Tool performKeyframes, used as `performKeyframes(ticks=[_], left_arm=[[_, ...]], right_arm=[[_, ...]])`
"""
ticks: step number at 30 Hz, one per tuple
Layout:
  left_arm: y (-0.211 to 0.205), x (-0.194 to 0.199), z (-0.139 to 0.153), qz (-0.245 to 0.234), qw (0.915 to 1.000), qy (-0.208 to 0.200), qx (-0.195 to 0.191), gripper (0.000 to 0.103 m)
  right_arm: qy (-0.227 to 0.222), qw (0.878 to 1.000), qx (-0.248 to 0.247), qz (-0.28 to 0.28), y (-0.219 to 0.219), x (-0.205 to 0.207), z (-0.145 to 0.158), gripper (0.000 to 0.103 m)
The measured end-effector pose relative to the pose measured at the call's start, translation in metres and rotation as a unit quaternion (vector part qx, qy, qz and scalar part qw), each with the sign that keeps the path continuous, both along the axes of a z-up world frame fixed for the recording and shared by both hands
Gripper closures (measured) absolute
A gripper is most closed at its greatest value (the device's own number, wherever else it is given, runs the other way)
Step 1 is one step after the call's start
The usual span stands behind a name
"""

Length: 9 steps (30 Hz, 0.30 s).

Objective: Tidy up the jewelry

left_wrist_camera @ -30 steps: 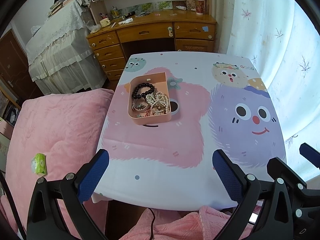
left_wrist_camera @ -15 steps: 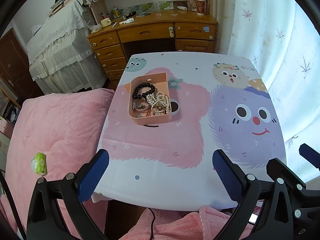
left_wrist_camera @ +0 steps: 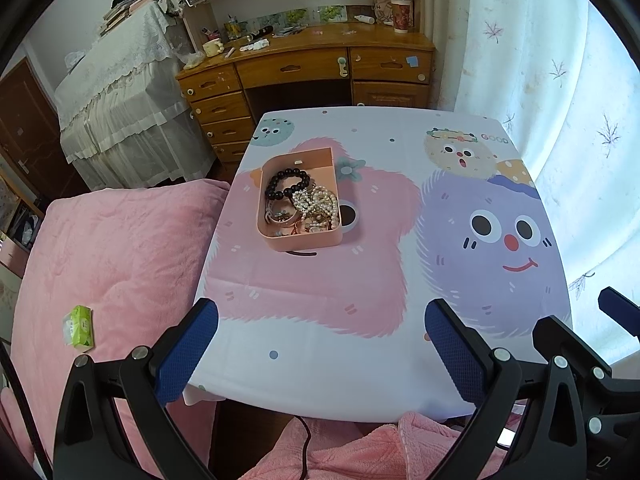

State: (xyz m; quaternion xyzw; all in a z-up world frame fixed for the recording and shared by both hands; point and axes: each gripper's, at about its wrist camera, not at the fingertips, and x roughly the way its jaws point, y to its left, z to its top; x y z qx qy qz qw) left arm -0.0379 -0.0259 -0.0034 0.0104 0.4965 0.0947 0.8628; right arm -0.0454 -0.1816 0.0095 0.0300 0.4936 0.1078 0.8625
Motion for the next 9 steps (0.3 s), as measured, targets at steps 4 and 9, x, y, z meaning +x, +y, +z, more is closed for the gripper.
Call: performKeyframes(ticks=[4,9], left_arm=[[-0.0002,-0.0006,0.0000,0.000,1.0000,0.000,0.000,0.001],[-0.0009,-0.0004,-0.0004,0.001,1.0000,0.001,0.000,0.001]], right_arm=[[0.001,1.000,0.000,0.000,-0.0005,0.0002,-0.0002,0.002],[0.001,1.000,0.000,0.000,-0.0013,0.0008,-0.0003,0.002]])
